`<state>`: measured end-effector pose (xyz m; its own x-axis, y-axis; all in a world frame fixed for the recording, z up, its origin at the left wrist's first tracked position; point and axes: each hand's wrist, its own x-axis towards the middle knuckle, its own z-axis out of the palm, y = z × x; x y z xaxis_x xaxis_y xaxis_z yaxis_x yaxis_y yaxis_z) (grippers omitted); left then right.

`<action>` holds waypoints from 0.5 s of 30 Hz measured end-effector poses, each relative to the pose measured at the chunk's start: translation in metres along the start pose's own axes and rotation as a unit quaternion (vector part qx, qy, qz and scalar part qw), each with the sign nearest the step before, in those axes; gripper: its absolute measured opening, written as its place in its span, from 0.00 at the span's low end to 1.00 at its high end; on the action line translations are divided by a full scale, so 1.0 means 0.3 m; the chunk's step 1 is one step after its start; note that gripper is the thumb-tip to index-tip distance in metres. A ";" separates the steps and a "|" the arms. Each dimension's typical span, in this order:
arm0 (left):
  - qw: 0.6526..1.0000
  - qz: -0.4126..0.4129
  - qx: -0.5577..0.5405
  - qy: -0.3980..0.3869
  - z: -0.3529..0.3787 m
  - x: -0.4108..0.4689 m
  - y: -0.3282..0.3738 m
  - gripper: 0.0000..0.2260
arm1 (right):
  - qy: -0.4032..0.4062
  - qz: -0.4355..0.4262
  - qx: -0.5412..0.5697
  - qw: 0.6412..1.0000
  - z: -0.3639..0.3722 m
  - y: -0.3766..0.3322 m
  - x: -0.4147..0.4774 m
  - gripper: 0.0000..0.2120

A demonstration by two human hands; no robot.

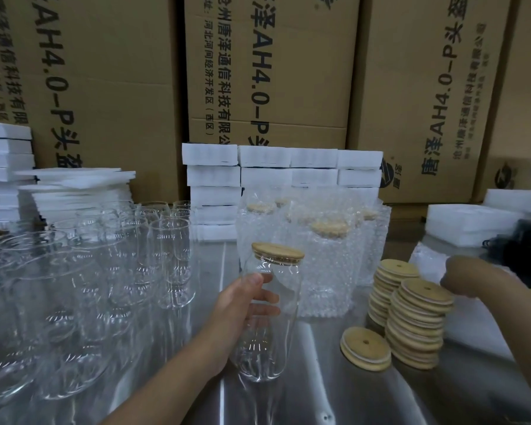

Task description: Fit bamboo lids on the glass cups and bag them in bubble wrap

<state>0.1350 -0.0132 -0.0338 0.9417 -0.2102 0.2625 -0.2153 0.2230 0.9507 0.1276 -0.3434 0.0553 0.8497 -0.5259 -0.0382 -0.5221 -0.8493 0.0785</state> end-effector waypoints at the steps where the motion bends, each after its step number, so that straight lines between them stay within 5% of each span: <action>1: 1.000 0.002 0.002 0.000 -0.002 0.002 -0.001 0.32 | 0.020 0.012 0.050 0.998 -0.009 -0.004 -0.007 0.12; 4: 1.000 0.002 0.010 -0.002 -0.006 0.009 -0.007 0.32 | 0.124 0.093 0.163 0.974 -0.066 -0.009 0.022 0.15; 7: 1.000 0.001 0.024 -0.004 -0.009 0.011 -0.011 0.27 | 0.220 0.119 0.134 0.959 -0.150 -0.024 0.017 0.11; 15: 1.000 0.011 0.028 -0.005 -0.008 0.000 -0.004 0.29 | 0.005 -0.008 -0.037 0.999 -0.036 -0.051 -0.016 0.16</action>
<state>0.1360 -0.0111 -0.0353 0.9340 -0.2165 0.2842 -0.2498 0.1730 0.9527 0.1323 -0.3273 0.0649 0.8586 -0.5118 -0.0300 -0.5022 -0.8514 0.1516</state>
